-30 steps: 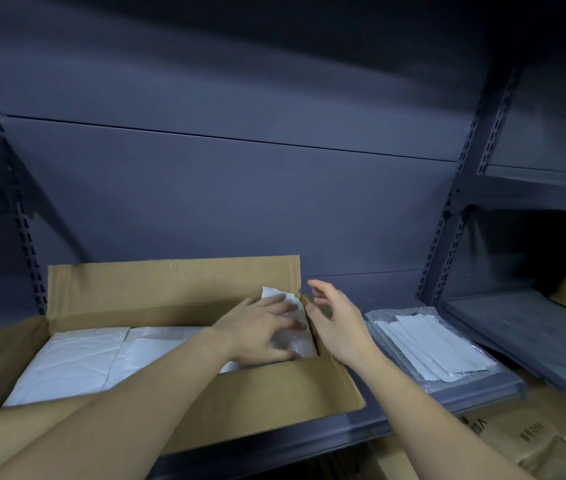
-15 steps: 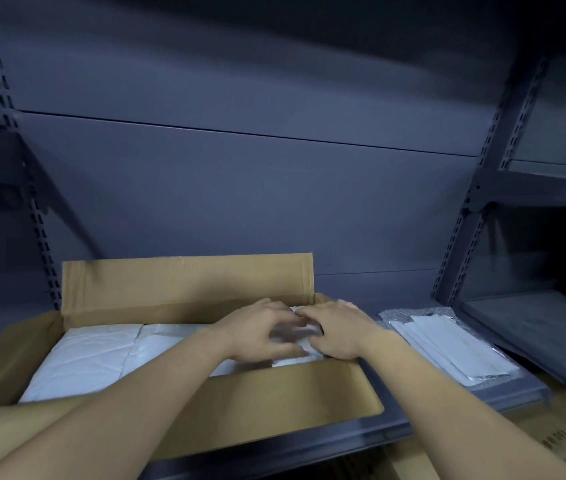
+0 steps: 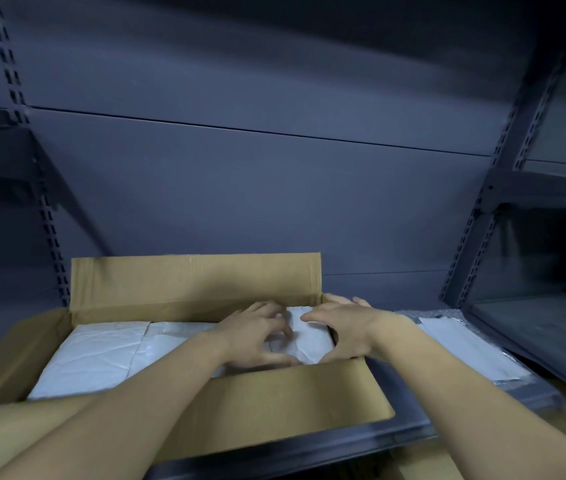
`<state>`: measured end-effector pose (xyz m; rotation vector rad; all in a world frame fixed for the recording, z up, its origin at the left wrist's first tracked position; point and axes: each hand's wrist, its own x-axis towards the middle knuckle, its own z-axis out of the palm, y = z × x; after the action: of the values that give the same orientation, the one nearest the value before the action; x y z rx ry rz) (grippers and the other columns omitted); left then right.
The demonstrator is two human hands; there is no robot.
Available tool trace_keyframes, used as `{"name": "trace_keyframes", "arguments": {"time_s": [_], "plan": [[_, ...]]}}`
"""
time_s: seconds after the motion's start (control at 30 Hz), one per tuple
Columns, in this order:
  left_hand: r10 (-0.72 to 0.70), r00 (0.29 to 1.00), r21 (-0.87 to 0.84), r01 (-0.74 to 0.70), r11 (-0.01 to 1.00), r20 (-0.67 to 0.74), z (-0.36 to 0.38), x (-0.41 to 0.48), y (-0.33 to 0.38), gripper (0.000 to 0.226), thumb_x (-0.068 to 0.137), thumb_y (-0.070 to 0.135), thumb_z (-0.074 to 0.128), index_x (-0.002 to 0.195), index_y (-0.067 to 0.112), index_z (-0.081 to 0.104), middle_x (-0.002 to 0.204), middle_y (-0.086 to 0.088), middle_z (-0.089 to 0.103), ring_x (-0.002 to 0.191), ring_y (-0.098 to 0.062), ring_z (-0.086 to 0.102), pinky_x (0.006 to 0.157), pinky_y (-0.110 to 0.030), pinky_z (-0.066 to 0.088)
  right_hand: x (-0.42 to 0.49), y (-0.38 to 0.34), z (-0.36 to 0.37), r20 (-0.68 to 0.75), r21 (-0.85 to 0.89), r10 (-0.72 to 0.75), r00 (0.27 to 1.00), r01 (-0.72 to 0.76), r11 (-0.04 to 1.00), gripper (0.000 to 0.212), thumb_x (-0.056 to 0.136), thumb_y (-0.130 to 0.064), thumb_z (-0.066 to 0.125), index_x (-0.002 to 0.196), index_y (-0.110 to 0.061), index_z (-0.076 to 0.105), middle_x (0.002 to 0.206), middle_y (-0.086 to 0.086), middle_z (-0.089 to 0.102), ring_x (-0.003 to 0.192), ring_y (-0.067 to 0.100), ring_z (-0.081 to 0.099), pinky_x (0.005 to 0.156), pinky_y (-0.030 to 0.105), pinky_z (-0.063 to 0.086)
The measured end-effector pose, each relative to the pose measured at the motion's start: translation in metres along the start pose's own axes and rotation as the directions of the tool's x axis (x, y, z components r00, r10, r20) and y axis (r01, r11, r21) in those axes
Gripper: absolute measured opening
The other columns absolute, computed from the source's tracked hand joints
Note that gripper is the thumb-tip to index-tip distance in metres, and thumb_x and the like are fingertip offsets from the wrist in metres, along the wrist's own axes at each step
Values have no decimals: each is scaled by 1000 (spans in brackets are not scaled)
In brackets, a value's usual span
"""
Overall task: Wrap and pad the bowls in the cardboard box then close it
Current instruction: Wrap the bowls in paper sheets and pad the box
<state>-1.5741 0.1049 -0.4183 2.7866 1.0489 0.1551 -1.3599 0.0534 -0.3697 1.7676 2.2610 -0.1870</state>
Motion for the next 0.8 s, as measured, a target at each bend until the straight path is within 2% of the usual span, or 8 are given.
{"name": "trace_keyframes", "arguments": {"time_s": [0.1,0.23,0.37,0.43,0.5,0.6,0.7,0.8], "plan": [[-11,999,-34,13,999,48,2,0,1,65,84,63,59,141,37,39,150,11,32,139,-14,31,108,-38,36,1,-4,-3,41,-49,24,999,-22,999,84,85,-55,61,153,-35,16,161,-10,16,150,20,-13,119,55,-6],[-42,993,-16,44,999,109,0,-2,5,72,87,61,57,149,43,25,156,12,26,142,-15,27,110,-41,29,0,-1,-8,112,-53,30,993,-24,998,80,86,-54,61,151,-34,19,160,-10,20,150,20,-13,118,53,-6],[-48,991,62,40,997,122,-3,-2,7,72,89,60,55,151,43,24,160,11,21,144,-16,23,114,-44,24,-2,3,-18,186,-113,98,978,-78,990,91,85,-51,64,154,-38,7,162,-7,15,150,17,-14,120,51,-5],[-53,989,70,44,997,137,-2,-2,8,73,89,60,55,152,42,22,161,10,18,145,-17,21,114,-45,23,-1,1,-16,182,-130,86,980,-63,990,85,86,-47,64,153,-36,12,160,-4,21,150,19,-12,120,51,-4],[-56,989,74,46,996,140,-1,-2,9,74,89,61,55,152,42,21,161,9,17,146,-17,20,114,-45,21,2,-2,-10,163,-117,60,985,-42,992,69,89,-38,62,147,-35,24,157,0,27,150,21,-13,120,51,-3],[-63,990,101,50,994,127,-1,-2,9,75,88,64,54,151,44,20,160,8,19,144,-18,22,113,-45,22,9,3,-2,148,-70,68,987,-58,996,61,88,-35,63,139,-40,31,158,-2,25,149,24,-15,119,52,0],[-72,990,110,59,992,117,-2,-3,8,76,87,67,53,151,44,20,160,7,19,144,-19,23,113,-45,23,12,9,-8,144,-68,98,985,-89,994,80,78,-48,69,142,-50,22,160,-7,21,150,25,-12,118,56,2],[-69,992,94,59,994,108,-2,-5,8,74,88,66,51,151,43,20,160,6,18,145,-19,22,113,-45,23,10,5,-15,130,-101,84,988,-71,992,98,77,-51,73,152,-42,11,162,-8,14,150,22,-13,119,55,-2]]}}
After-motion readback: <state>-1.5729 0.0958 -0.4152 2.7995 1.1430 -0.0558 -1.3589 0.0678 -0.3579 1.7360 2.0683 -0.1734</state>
